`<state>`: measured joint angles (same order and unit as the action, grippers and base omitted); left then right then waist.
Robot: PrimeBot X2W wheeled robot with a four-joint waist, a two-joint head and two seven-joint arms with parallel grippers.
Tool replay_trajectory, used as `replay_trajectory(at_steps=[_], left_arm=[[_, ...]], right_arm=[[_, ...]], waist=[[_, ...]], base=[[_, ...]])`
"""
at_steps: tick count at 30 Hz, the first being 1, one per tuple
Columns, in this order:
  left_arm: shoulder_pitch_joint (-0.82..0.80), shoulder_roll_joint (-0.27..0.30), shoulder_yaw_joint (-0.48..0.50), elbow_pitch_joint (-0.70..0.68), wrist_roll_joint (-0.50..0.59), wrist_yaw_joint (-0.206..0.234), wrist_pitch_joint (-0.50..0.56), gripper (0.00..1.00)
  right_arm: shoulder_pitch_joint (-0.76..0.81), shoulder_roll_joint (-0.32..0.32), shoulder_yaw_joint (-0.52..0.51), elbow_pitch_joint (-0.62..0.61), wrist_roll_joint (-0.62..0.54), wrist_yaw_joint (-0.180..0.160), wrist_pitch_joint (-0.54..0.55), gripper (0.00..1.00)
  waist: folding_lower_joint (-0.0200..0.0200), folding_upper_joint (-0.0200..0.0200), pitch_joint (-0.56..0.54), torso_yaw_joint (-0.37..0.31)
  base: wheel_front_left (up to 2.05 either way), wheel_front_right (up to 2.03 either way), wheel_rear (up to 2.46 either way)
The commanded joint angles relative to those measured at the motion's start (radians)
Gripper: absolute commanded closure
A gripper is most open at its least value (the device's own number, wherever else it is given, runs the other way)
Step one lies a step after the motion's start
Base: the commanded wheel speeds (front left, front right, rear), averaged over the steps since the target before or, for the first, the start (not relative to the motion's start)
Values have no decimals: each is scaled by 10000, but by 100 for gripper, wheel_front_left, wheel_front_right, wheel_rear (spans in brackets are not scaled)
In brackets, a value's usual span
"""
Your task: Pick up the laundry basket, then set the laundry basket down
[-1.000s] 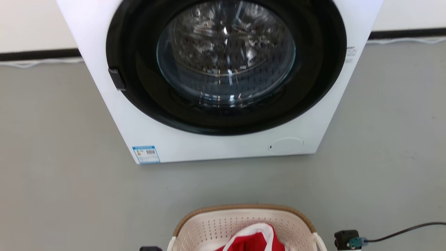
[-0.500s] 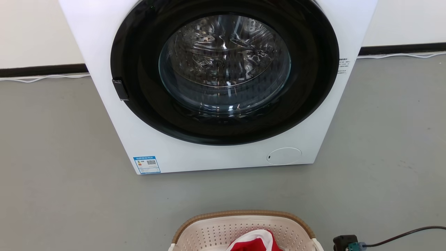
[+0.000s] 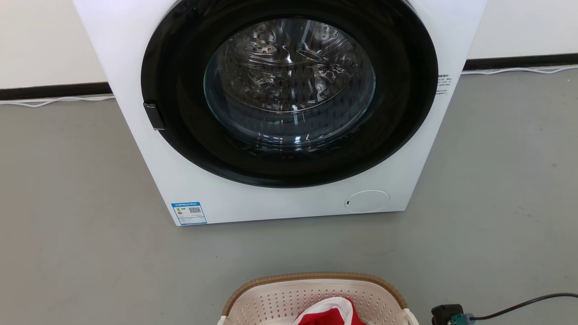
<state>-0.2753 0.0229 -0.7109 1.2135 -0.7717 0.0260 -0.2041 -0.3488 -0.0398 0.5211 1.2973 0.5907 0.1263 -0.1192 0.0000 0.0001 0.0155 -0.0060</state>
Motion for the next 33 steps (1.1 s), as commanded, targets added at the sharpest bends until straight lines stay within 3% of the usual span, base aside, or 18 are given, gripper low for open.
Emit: replay_trajectory(at_steps=[1, 18, 33], left_arm=[[-398, 273, 222, -15, -130, 69, -193, 100], [-1185, 273, -3, -1, -472, 106, -354, 100], [-3751, 333, 316, 22, -417, 136, -554, 100]], right_arm=[[-170, -104, 218, -67, 48, 44, -194, 100], [-954, -104, 260, -66, 88, 44, -292, 100], [-3655, -104, -575, -65, -709, 44, -730, 100]], waist=[[0, -1, 4, -1], [0, -1, 853, 11], [0, -1, 3925, 225]], base=[[0, 0, 0], [0, 0, 0], [0, 0, 0]])
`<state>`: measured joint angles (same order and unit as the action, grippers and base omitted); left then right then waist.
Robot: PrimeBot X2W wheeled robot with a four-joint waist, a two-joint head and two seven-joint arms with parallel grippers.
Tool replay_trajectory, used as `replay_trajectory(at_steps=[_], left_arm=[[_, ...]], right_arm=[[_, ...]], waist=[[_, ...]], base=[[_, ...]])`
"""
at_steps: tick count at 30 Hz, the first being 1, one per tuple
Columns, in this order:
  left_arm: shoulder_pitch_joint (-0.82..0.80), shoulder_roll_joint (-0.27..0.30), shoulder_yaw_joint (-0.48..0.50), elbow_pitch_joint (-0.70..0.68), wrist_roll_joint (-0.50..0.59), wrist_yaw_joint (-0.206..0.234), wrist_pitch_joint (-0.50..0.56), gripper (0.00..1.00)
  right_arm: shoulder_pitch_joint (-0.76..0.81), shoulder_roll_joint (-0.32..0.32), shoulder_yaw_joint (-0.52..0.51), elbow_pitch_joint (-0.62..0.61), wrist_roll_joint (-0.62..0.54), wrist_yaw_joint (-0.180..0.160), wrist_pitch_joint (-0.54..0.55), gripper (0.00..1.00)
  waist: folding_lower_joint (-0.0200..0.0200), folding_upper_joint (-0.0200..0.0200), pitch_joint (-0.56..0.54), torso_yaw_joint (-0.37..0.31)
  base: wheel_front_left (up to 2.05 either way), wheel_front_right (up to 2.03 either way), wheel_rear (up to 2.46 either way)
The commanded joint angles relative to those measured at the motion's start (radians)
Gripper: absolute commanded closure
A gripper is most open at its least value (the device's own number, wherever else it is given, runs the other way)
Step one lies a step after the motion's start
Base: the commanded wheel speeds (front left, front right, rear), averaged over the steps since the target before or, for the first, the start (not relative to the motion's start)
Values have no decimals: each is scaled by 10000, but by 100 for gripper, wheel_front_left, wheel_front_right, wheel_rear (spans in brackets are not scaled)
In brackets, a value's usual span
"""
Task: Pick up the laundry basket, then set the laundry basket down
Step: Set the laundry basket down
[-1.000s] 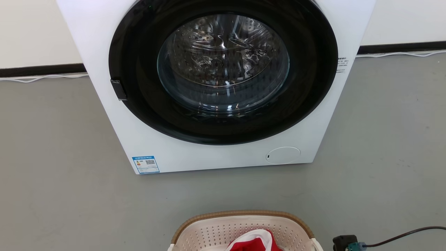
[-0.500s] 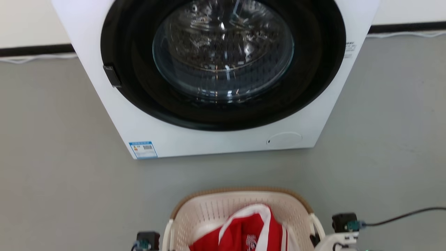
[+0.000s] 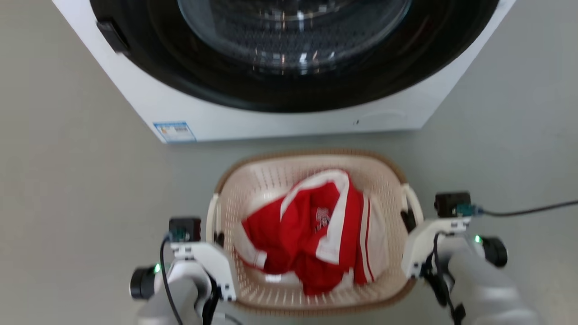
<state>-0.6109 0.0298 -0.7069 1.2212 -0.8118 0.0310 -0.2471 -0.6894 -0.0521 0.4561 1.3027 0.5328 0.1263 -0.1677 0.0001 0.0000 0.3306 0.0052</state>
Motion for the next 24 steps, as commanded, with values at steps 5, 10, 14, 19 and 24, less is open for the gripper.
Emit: replay_trajectory(at_steps=[5, 10, 14, 19, 24], left_arm=[[-1133, 278, 389, -68, 20, 84, -137, 100], [-1952, 317, 488, -143, 169, 109, -143, 100], [-2410, 331, 588, -238, 313, 134, -145, 100], [-2814, 318, 741, -392, 498, 182, -145, 100], [-3089, 297, 944, -555, 642, 151, -146, 100]], right_arm=[[-902, 19, -374, -119, -512, 44, -307, 100], [-1616, 19, -1057, -119, -1180, 44, -368, 100], [-2075, 19, -1604, -119, -1753, 44, -404, 100], [-2477, 19, -2203, -119, -2422, 44, -457, 100], [-2799, 19, -2501, -119, -2833, 44, -457, 100]], waist=[[-1, 0, 1689, 223], [-1, 0, 2710, 320], [-1, 0, 3374, 361], [-1, 0, 4010, 429], [-1, 0, 4488, 481]], base=[[0, 0, 0], [0, 0, 0], [0, 0, 0], [0, 0, 0], [0, 0, 0]])
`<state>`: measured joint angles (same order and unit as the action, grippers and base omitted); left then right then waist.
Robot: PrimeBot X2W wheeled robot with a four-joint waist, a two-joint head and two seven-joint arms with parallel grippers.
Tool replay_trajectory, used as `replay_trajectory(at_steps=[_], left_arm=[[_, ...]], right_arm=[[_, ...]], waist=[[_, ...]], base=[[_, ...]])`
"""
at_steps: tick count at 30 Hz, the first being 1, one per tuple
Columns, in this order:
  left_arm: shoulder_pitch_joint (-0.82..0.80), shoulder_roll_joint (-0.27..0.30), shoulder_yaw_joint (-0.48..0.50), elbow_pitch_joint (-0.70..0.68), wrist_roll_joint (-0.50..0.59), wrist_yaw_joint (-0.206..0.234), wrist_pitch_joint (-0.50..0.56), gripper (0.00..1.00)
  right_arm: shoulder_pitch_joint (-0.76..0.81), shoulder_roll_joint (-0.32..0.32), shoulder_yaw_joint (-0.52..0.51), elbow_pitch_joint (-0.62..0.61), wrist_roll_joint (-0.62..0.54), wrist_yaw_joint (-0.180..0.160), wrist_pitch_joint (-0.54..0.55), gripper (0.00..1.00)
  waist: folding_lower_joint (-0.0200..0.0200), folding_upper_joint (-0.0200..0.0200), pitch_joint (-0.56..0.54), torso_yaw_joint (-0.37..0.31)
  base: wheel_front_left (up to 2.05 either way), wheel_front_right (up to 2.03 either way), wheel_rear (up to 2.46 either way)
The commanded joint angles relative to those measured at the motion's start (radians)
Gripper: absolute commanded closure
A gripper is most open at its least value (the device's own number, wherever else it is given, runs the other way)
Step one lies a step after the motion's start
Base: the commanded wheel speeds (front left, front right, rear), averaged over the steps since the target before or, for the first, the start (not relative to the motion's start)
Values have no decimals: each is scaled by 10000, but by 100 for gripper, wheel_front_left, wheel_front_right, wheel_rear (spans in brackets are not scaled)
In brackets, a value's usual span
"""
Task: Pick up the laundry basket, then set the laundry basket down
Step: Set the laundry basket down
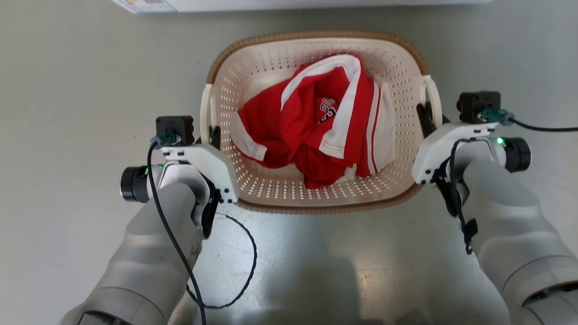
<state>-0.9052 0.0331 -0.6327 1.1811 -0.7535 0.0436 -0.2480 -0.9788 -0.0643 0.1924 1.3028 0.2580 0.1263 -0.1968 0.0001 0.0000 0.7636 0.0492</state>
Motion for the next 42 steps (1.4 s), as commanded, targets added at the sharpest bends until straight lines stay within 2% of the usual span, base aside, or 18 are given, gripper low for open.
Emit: replay_trajectory(at_steps=[1, 14, 32, 33, 35, 37, 39, 40, 41, 42], left_arm=[[-210, 262, 243, -180, 97, 26, -136, 100], [-634, 374, 642, -361, 813, 52, -137, 100], [-780, 307, 977, -171, 1407, -46, -137, 100], [-792, 303, 994, -158, 1433, -44, -137, 100], [-809, 292, 1038, -125, 1463, -46, -137, 100], [-821, 281, 1075, -73, 1485, -53, -137, 100], [-833, 270, 1111, -17, 1501, -59, -137, 100], [-838, 265, 1134, -1, 1508, -54, -137, 100], [-836, 260, 1159, 14, 1512, -49, -137, 100], [-834, 256, 1194, 14, 1513, -35, -137, 81]], right_arm=[[18, 141, 89, -121, -149, 44, -170, 100], [-394, 141, 82, -121, -379, 44, -273, 100], [-427, 141, 610, -132, -91, 44, -456, 100], [-443, 141, 661, -133, -48, 44, -465, 96], [-474, 141, 765, -159, 27, 44, -493, 78], [-502, 141, 841, -160, 83, 44, -519, 75], [-524, 141, 907, -160, 118, 44, -543, 62], [-533, 141, 928, -159, 129, 44, -554, 51], [-540, 141, 940, -159, 140, 44, -565, 3], [-544, 141, 949, -157, 144, 44, -574, 0]], waist=[[-1, 0, 252, 51], [-1, 0, 890, 117], [-1, 0, 1066, 109], [-1, 0, 1074, 109], [-1, 0, 1087, 109], [-1, 0, 1090, 102], [-1, 0, 1086, 94], [-1, 0, 1086, 91], [-1, 0, 1084, 90], [-1, 0, 1078, 88]], base=[[0, 0, 0], [0, 0, 0], [0, 0, 0], [0, 0, 0], [0, 0, 0], [0, 0, 0], [0, 0, 0], [0, 0, 0], [0, 0, 0], [0, 0, 0]])
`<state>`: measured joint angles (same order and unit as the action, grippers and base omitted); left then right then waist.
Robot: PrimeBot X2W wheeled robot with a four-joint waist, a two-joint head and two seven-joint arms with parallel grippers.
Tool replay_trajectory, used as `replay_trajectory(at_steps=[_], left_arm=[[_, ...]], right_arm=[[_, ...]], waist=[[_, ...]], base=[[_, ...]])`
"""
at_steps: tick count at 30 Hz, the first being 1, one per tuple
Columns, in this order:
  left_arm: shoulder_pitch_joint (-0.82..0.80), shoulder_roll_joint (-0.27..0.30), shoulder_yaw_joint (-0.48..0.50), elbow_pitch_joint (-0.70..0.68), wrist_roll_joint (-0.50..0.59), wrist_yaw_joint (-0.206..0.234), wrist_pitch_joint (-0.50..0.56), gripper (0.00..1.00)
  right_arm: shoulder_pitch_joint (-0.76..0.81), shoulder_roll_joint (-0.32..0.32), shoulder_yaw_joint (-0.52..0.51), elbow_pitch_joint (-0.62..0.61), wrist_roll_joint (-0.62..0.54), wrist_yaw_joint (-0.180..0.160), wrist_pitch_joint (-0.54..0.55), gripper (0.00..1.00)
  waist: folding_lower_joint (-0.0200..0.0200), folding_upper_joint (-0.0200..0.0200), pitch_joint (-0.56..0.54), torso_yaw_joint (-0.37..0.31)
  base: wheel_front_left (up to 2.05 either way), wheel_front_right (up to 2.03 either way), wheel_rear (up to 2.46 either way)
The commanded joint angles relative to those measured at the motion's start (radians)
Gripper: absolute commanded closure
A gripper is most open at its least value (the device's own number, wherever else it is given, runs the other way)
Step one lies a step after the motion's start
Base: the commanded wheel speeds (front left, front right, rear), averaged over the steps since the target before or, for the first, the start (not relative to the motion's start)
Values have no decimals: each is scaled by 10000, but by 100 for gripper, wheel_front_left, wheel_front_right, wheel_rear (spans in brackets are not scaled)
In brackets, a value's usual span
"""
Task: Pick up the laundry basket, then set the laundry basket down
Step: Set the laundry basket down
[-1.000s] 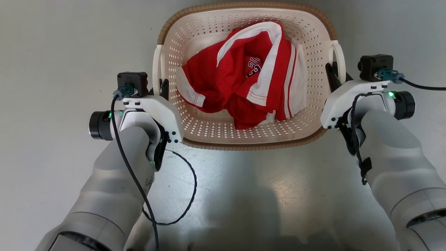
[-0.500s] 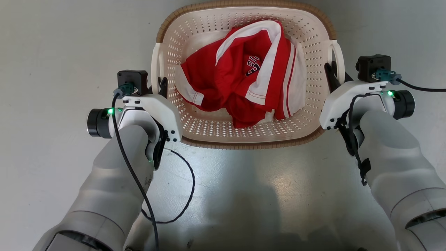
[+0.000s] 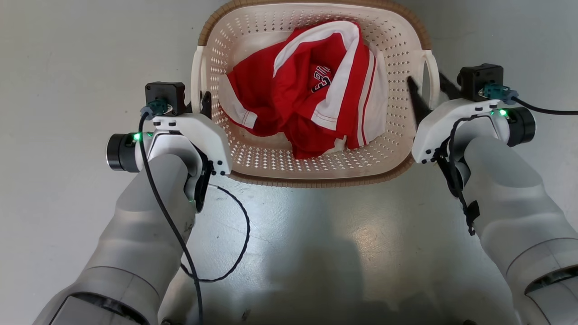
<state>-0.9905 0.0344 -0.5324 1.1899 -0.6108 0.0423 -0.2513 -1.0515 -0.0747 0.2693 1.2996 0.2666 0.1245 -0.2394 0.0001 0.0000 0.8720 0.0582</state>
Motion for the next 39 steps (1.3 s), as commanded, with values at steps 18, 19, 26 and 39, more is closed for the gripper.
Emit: replay_trajectory(at_steps=[18, 19, 26, 39], left_arm=[[624, 333, 863, -390, 295, 87, -105, 0], [687, 357, 915, -471, 328, 90, -105, 0], [1286, 501, 1363, -1338, 695, 134, -105, 0], [3817, 587, 3154, -5205, 2376, 155, -105, 0]], right_arm=[[317, 245, -524, -247, -311, 62, -221, 0], [369, 245, -569, -302, -331, 62, -221, 0], [934, 245, -825, -1082, -377, 62, -222, 0], [3099, 245, -1356, -3544, 67, 62, -223, 0]], waist=[[-1, 0, -751, -159], [-1, 0, -836, -176], [-1, 0, -1586, -292], [-1, 0, -3638, -536]], base=[[0, 0, 0], [0, 0, 0], [0, 0, 0], [0, 0, 0]])
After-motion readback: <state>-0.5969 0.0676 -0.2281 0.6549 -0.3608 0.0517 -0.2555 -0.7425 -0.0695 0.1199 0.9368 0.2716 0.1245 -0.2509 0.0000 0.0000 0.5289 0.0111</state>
